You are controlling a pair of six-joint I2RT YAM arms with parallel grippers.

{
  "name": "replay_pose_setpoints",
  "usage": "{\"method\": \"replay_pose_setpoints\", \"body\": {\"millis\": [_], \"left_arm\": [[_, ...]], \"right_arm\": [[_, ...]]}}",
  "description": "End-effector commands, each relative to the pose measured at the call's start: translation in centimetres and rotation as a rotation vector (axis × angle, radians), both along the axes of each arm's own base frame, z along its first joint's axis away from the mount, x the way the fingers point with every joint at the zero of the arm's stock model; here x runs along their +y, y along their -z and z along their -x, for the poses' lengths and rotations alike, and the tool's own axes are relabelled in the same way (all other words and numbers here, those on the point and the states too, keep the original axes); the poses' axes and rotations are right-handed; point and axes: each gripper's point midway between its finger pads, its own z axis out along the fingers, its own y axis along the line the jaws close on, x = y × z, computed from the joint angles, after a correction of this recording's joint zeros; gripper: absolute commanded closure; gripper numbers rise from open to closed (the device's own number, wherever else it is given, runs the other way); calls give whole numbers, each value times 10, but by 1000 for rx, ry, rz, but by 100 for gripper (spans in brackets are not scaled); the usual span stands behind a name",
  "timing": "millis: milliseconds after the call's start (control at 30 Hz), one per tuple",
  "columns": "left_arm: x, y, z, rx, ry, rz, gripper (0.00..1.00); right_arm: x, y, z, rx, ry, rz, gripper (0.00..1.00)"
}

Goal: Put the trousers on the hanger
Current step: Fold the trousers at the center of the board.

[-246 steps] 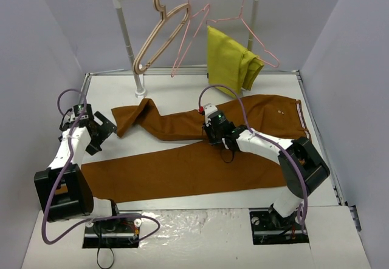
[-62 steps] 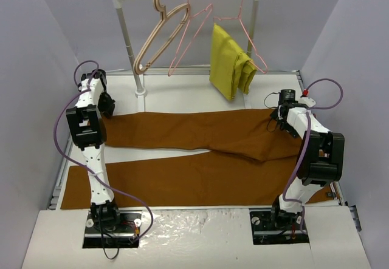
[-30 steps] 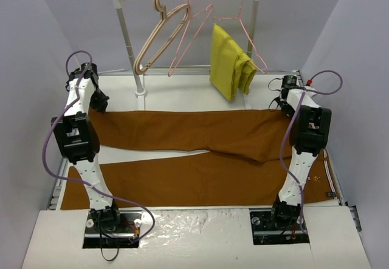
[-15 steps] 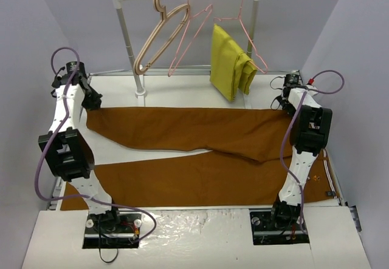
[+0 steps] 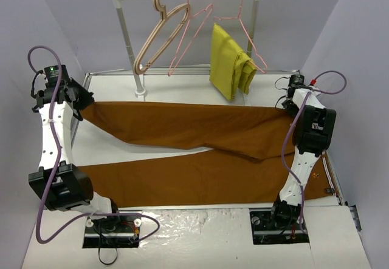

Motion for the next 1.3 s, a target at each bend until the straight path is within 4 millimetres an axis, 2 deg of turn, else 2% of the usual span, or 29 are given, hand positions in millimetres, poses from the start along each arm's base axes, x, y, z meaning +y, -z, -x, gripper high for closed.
{"method": "replay_pose_setpoints", "body": {"millis": [0,33,67,100,133,167,200,267,333,433,467,533,600,667,733,800,867,900,967,1000,1067,1100,1133,1167,1200,1233,1267], "left_arm": [[28,-40,0,-138,-75,-99,98],[28,-39,2,-135,-78,-98,98],[28,-39,3,-136,-82,-93,98],[28,-41,5,-140,-86,-96,98],[29,-42,5,-138,-91,-98,98],[32,-43,6,-135,-107,-101,98],[34,-41,6,-126,-116,-98,98],[39,-48,5,-134,-136,-95,98],[44,-49,-1,-132,-149,-91,98],[51,-63,-13,-160,-154,-95,98],[53,-76,-18,-195,-153,-103,98],[53,-84,-28,-222,-141,-100,98],[53,-104,-39,-297,-118,-107,98],[52,-122,-49,-378,-99,-119,98],[49,-128,-53,-407,-74,-118,98],[48,-131,-53,-422,-68,-127,98],[47,-136,-52,-450,-56,-136,98],[46,-130,-51,-443,-52,-131,98],[44,-128,-47,-442,-53,-127,98],[43,-116,-45,-418,-58,-110,98],[39,-113,-37,-417,-63,-99,98],[38,-106,-33,-405,-67,-92,98],[38,-92,-24,-374,-87,-92,98],[38,-85,-18,-356,-98,-93,98],[39,-78,-12,-337,-108,-98,98],[37,-65,-1,-308,-116,-99,98],[40,-58,5,-290,-141,-112,98]], "right_arm": [[-19,10,23,56,20,-8,70],[-21,1,23,39,19,-2,75],[-24,-4,24,32,21,1,87],[-28,-10,25,20,29,2,94],[-30,-23,24,-7,31,1,99],[-32,-29,23,-23,33,2,100],[-34,-44,22,-54,34,5,100],[-34,-62,18,-95,34,10,100],[-36,-85,11,-150,34,18,100],[-37,-120,-5,-245,27,14,100],[-36,-135,-13,-289,20,7,100],[-36,-155,-21,-350,20,-2,100],[-34,-181,-30,-434,0,0,100],[-32,-192,-36,-504,-15,-18,100],[-36,-212,-38,-589,-29,-9,100],[-34,-213,-32,-620,-50,-18,100],[-40,-236,-29,-714,-62,9,100],[-38,-219,-23,-698,-69,-10,100],[-39,-237,-17,-781,-100,9,100],[-35,-219,-10,-761,-112,-7,100],[-33,-228,0,-795,-122,18,100],[-34,-224,6,-784,-132,34,100],[-33,-208,16,-754,-118,34,100],[-32,-215,25,-767,-115,52,100],[-32,-195,38,-724,-101,56,100],[-32,-203,49,-737,-90,76,100],[-35,-200,60,-726,-59,98,100]]}}
